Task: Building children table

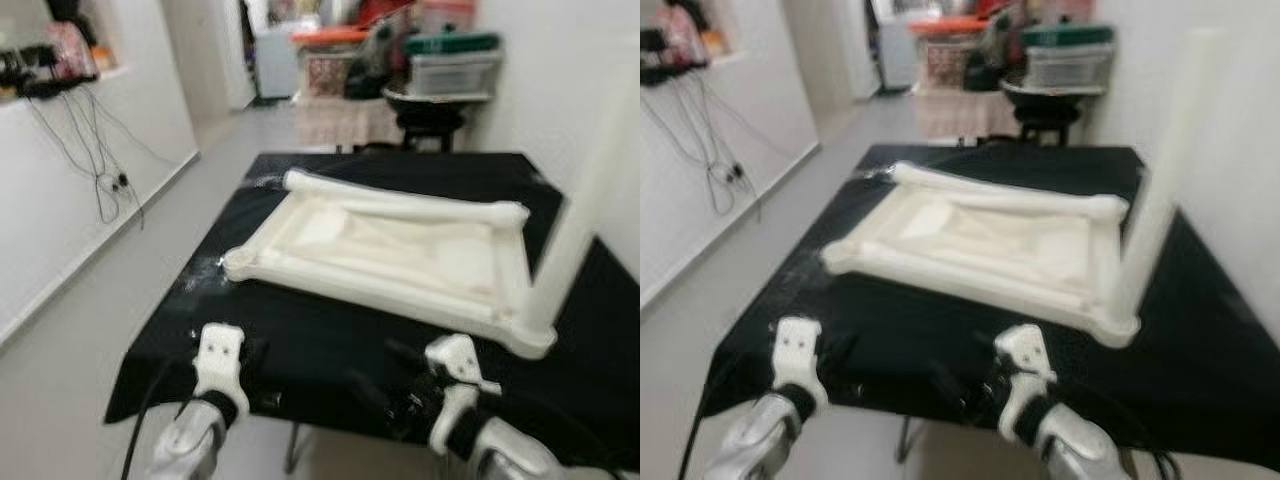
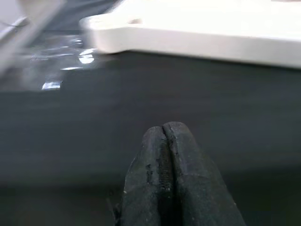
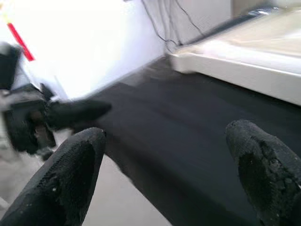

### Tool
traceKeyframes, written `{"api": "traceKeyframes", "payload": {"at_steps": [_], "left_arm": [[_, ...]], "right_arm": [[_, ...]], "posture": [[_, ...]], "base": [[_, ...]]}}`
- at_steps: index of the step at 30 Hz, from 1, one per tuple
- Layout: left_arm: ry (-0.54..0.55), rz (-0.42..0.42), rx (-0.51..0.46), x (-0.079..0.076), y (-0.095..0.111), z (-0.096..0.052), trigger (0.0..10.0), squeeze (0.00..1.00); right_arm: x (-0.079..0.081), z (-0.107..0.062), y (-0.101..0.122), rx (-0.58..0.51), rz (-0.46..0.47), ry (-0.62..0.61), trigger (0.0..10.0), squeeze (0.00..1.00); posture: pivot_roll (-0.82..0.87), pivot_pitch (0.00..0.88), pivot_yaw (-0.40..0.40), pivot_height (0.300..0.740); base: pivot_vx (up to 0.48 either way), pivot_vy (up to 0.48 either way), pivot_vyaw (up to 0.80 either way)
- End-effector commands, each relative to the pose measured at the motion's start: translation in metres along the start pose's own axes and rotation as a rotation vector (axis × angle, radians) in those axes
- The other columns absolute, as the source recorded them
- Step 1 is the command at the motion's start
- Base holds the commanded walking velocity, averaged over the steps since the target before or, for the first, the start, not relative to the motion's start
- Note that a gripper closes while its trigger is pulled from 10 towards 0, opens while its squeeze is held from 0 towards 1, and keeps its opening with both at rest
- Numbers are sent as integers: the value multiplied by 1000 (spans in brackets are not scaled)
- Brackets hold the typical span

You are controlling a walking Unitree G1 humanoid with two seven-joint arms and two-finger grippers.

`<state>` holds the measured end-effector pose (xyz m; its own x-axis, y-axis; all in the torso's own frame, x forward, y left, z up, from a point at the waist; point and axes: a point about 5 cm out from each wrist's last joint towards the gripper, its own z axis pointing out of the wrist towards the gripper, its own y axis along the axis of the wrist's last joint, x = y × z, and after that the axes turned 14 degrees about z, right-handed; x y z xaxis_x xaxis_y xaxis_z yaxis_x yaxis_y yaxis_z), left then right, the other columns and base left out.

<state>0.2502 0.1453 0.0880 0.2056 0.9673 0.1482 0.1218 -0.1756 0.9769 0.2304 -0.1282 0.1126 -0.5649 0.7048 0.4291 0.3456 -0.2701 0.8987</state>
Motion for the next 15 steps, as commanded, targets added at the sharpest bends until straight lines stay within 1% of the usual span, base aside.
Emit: {"api": "traceKeyframes", "payload": {"at_steps": [1, 4, 5, 7, 8, 9, 10, 11, 13, 15], "left_arm": [[-11, 6, 2, -2, 1, 3, 10000, 0], [-4, 7, -3, -1, 2, 4, 10000, 0], [-4, 7, -3, -1, 2, 4, 10000, 0], [3, 14, -11, 0, 3, 5, 10000, 0], [3, 14, -11, 0, 3, 5, 10000, 0], [0, 15, -17, 1, 4, 6, 10000, 0], [-4, 18, -20, 1, 4, 6, 10000, 0], [-4, 18, -20, 1, 4, 6, 10000, 0], [-18, 20, -26, 0, 5, 7, 10000, 0], [-26, 23, -24, 0, 5, 7, 10000, 0]], "right_arm": [[-8, 2, 4, -20, -35, -53, 10000, 0], [-8, 14, 8, -48, -34, -72, 10000, 0], [-8, 14, 8, -48, -34, -72, 10000, 0], [-9, 20, 9, -59, -49, -87, 10000, 0], [-9, 20, 9, -59, -49, -87, 10000, 0], [-11, 24, 11, -73, -52, -107, 10000, 0], [-14, 28, 12, -86, -44, -123, 10000, 0], [-14, 28, 12, -86, -44, -123, 10000, 0], [-19, 34, 12, -101, -15, -150, 10000, 0], [-20, 35, 12, -104, -4, -156, 10000, 0]], "posture": [[-9, 0, 21, 740], [-4, 0, 20, 740], [-4, 0, 20, 740], [-1, 0, 18, 740], [-1, 0, 18, 740], [1, 0, 16, 740], [7, 0, 14, 740], [7, 0, 14, 740], [7, 0, 14, 740], [11, 0, 12, 740]], "base": [[0, 480, 0], [0, 441, 0], [0, 364, 0], [0, 0, 0], [0, 0, 0], [0, 0, 0], [0, 0, 0], [0, 0, 0], [0, 0, 0], [0, 0, 0]]}}
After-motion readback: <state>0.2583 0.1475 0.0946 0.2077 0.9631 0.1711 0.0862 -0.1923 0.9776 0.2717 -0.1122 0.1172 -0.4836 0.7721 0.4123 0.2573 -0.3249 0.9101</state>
